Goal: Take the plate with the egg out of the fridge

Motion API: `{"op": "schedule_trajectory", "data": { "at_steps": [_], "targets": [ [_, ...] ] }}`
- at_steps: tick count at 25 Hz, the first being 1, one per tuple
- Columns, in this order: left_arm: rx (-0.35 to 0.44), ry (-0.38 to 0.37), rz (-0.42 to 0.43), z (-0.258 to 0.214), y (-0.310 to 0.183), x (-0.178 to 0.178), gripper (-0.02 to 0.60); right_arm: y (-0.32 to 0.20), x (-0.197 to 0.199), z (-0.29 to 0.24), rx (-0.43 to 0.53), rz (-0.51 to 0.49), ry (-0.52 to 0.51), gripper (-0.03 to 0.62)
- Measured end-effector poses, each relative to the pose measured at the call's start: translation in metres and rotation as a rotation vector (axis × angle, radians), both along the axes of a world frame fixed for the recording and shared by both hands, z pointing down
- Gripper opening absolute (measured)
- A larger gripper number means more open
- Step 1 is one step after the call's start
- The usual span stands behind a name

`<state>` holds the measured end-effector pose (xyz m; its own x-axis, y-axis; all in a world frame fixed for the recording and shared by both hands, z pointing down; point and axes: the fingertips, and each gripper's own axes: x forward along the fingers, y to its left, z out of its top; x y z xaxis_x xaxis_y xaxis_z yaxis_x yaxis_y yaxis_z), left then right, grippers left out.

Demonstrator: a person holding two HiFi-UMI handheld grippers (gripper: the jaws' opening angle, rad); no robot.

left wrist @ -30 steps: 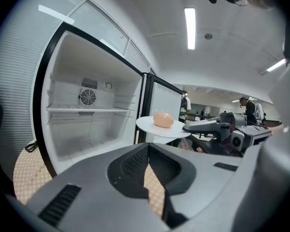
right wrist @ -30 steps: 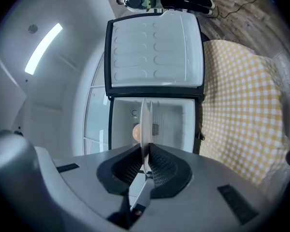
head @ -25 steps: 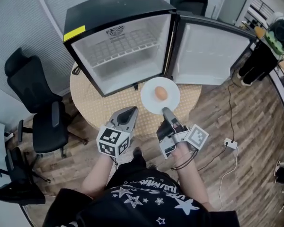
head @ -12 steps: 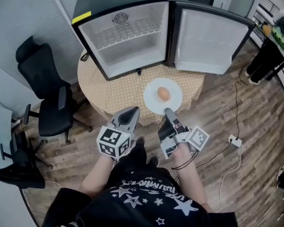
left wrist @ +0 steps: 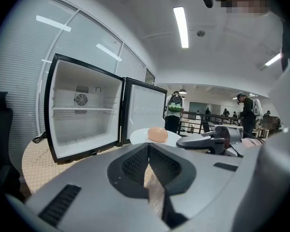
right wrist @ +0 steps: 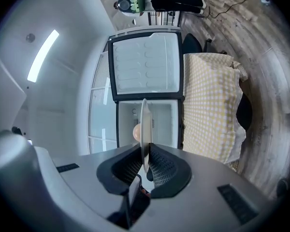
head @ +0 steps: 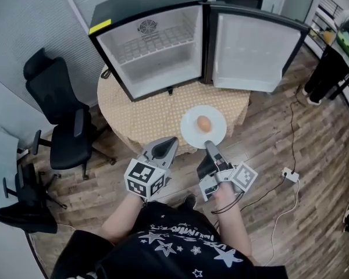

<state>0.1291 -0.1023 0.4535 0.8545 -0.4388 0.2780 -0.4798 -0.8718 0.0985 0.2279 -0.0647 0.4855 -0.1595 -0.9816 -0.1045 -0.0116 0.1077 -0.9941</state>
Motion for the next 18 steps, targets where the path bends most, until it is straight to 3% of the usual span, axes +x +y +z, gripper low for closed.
{"op": "schedule_trajectory", "data": {
  "at_steps": [4,18],
  "targets": [
    [-0.01,0.014,0.005,0.002,-0.006,-0.007,0.008,-0.003,-0.007,-0.002,0.003,-0.005,0.037,0.052],
    [-0.023,0.051,-0.039,-0.002,-0.006,-0.088,0.008,0.007,-0.068,-0.019,0.0,0.011,0.088,0.052]
  ]
}}
